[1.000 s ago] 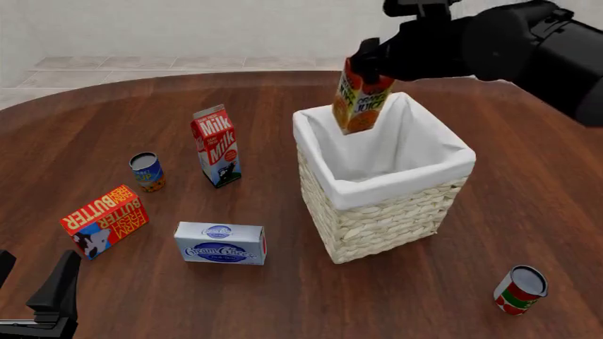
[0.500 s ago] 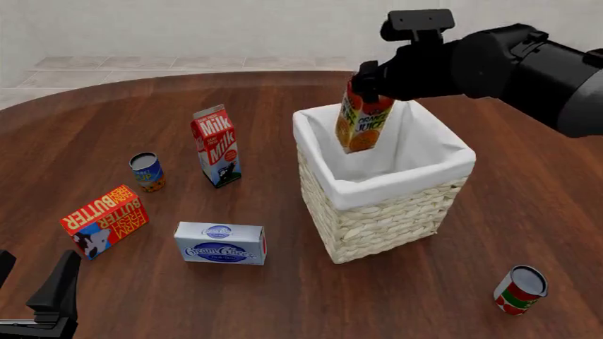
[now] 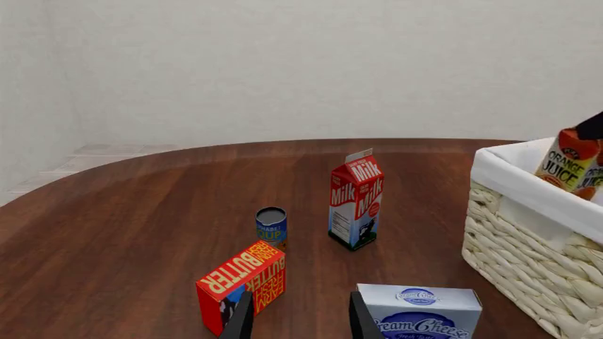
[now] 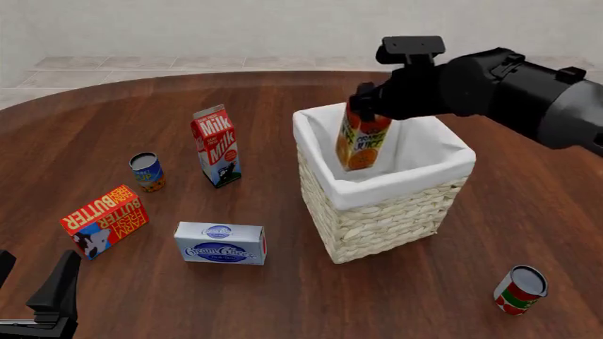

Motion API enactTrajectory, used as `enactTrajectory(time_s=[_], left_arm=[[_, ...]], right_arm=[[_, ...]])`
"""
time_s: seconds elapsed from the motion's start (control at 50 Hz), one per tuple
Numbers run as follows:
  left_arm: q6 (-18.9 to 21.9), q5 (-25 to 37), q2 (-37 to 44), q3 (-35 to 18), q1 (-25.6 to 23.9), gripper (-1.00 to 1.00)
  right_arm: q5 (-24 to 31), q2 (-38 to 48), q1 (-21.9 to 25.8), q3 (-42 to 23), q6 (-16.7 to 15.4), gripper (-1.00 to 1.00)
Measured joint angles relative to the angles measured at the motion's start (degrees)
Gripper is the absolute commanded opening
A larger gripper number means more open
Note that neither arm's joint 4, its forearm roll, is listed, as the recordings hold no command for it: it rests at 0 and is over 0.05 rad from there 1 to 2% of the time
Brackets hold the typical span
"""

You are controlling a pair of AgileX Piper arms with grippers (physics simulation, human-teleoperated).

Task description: Pick up the orange juice, and put it in the basket.

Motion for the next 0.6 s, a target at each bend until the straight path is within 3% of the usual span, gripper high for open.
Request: enactTrajectory(time_s=[0.6], left_arm=[[0.00, 0.00, 0.00, 0.00, 0.00, 1.00]], right_arm=[[-4.57, 2.76, 0.32, 5.91, 3.15, -1.00]])
